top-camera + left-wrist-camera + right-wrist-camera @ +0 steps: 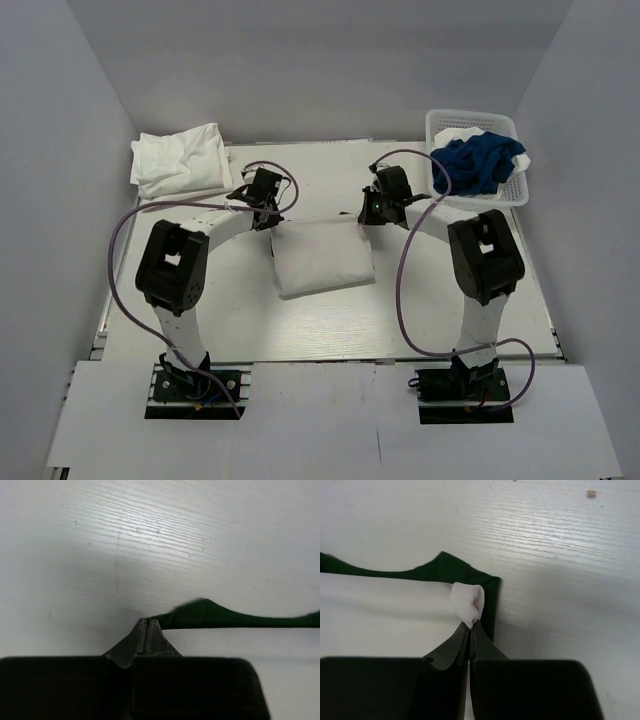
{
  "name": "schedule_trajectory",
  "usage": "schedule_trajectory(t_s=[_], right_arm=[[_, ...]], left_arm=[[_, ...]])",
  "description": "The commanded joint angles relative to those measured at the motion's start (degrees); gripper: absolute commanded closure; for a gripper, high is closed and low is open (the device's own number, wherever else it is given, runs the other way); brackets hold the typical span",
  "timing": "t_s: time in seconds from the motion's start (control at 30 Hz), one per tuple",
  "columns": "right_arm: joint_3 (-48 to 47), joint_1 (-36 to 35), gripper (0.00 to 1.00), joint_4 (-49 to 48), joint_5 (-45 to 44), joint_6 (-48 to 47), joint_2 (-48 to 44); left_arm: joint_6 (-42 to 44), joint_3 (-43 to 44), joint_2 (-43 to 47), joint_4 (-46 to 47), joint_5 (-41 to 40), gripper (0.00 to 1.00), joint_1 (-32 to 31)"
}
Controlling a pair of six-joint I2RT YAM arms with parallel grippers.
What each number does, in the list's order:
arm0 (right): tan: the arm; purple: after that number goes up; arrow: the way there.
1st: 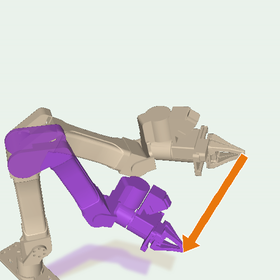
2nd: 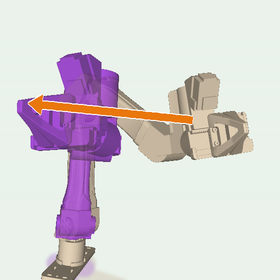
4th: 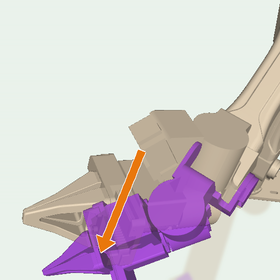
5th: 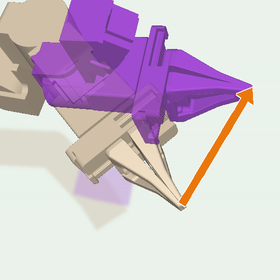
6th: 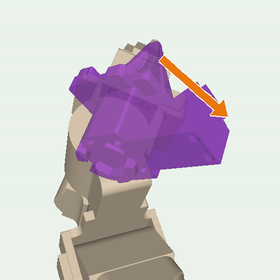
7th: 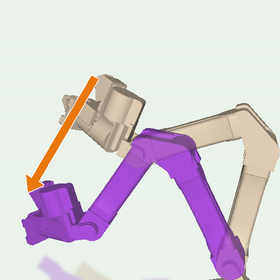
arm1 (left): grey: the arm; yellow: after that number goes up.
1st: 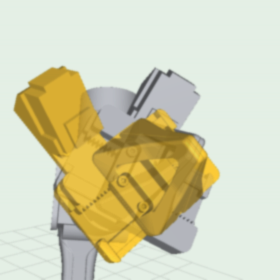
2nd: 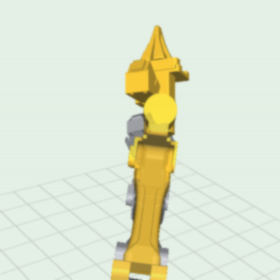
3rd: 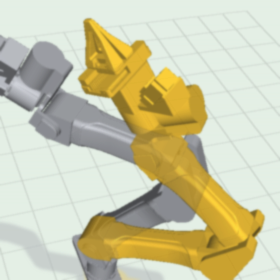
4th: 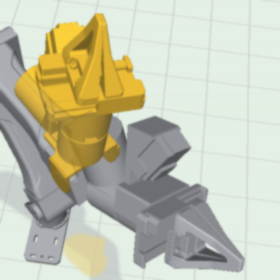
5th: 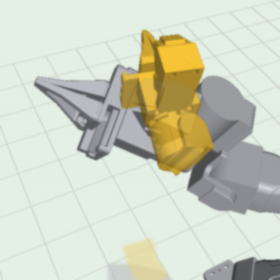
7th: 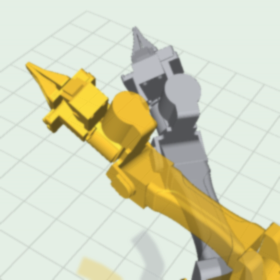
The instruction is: Fold and stack the t-shirts
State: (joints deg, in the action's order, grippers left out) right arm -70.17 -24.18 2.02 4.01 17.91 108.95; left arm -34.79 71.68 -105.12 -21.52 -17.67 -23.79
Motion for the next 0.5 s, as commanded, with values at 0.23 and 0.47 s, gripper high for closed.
schedule_trajectory(t_s=[0.23,0.47], right_arm=[[-3.13,1.68,0.92,-3.16,2.84,-2.35,2.68],[-7.26,1.33,0.10,-2.11,7.49,-4.37,-3.02]], left_arm=[[-1.60,8.12,-6.59,-3.79,1.41,0.93,4.98],[-0.11,9.53,-0.62,-7.39,1.42,0.19,5.51]])
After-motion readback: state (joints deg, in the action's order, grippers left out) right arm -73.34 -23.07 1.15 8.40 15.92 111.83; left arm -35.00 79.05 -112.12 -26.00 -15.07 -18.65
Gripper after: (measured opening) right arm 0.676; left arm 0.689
